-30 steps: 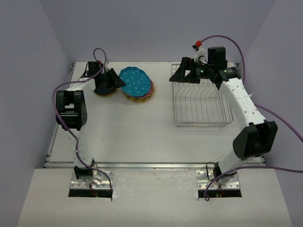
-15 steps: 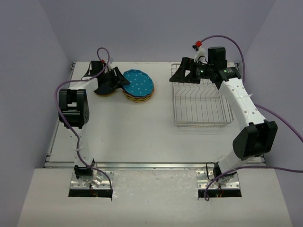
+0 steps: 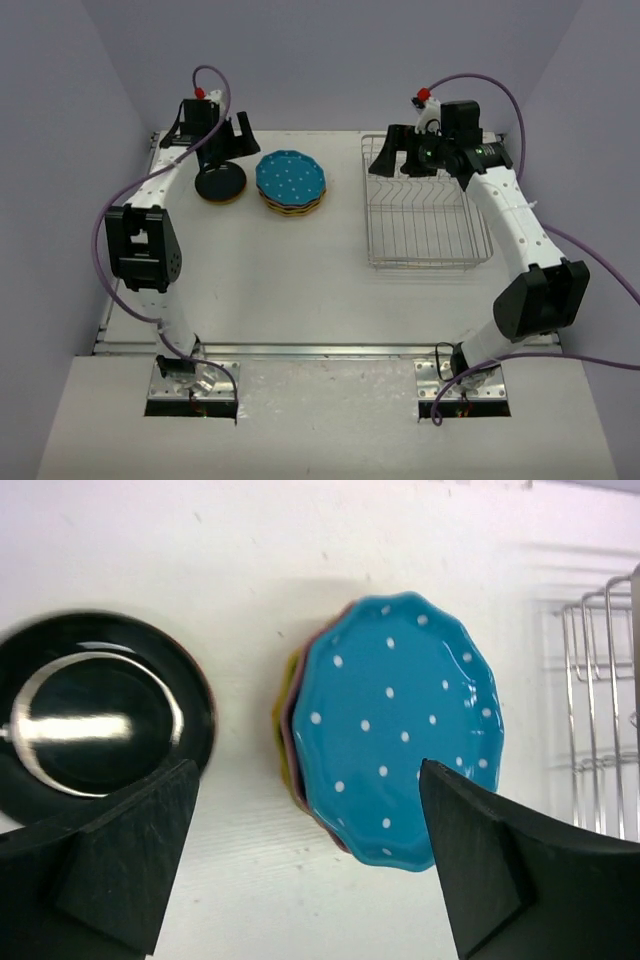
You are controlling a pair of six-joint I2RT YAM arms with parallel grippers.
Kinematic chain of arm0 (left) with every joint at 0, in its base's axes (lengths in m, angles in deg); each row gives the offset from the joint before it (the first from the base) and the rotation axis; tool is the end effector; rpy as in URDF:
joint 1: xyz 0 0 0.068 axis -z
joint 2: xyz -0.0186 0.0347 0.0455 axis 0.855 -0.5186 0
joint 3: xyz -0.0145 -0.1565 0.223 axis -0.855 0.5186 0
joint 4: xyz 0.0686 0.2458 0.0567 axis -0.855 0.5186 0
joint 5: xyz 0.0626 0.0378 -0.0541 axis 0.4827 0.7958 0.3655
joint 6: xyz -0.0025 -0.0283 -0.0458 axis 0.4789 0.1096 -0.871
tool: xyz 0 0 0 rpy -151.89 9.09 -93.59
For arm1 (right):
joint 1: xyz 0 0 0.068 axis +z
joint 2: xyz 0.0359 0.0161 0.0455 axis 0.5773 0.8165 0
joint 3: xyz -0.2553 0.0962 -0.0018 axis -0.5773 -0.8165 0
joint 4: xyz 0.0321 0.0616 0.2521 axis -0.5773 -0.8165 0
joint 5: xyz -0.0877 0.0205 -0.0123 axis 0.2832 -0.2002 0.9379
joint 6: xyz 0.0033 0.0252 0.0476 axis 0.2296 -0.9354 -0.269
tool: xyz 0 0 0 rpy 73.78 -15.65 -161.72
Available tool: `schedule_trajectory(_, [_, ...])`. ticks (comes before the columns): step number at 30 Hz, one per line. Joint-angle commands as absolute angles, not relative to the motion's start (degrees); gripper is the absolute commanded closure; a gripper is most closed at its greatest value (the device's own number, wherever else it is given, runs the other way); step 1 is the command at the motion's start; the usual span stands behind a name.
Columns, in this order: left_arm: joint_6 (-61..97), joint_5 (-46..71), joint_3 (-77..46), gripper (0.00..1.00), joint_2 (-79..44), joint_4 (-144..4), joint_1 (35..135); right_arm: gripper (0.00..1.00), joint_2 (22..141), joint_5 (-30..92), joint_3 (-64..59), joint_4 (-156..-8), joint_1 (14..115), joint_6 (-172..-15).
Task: Unload the plates from the dish rack
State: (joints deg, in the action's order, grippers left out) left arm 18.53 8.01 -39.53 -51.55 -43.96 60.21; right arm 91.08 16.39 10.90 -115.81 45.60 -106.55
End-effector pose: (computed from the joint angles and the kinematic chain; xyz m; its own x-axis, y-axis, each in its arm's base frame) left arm 0.4459 -0.0190 0.3023 -0.6232 -0.1670 -0.7640 0.0851 0.9567 -0.2785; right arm 0.3479 0.0774 0.3664 -0.7072 0.1867 -0.6820 -0.2485 0.8374 0.4869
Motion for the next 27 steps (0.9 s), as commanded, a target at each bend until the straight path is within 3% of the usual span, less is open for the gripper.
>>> schedule_trajectory(1, [27.4, 21.7, -43.1, 0.0, -41.7, -37.7, 63.9, 0.01, 85.1, 29.3, 9.0, -115.8, 44.1, -103.0])
schedule_trajectory(5, [34.0, 13.2, -34.9, 0.0, -32.4, -37.7, 64.1, 0.01, 79.8, 35.1, 1.9, -114.6, 39.8, -100.8])
schedule_trajectory(10, [38.4, 13.3, -20.1, 0.0, -21.4, -40.4, 63.9, 0.01, 73.8, 35.0, -12.2, -113.3, 32.9, -99.0])
schedule_trajectory(15, [38.3, 13.5, -9.2, 0.0, -14.0, -41.7, 63.9, 0.01, 64.5, 33.7, -24.8, -108.0, 32.4, -96.4])
schedule_trajectory(19, [37.9, 13.6, -4.0, 0.0, -10.6, -44.7, 63.9, 0.01, 61.6, 31.5, -24.7, -108.4, 32.4, -95.8])
schedule_trajectory(27, [36.6, 13.6, -6.2, 0.0, -11.1, -44.7, 63.9, 0.01, 63.2, 30.9, -21.4, -110.6, 32.4, -95.8])
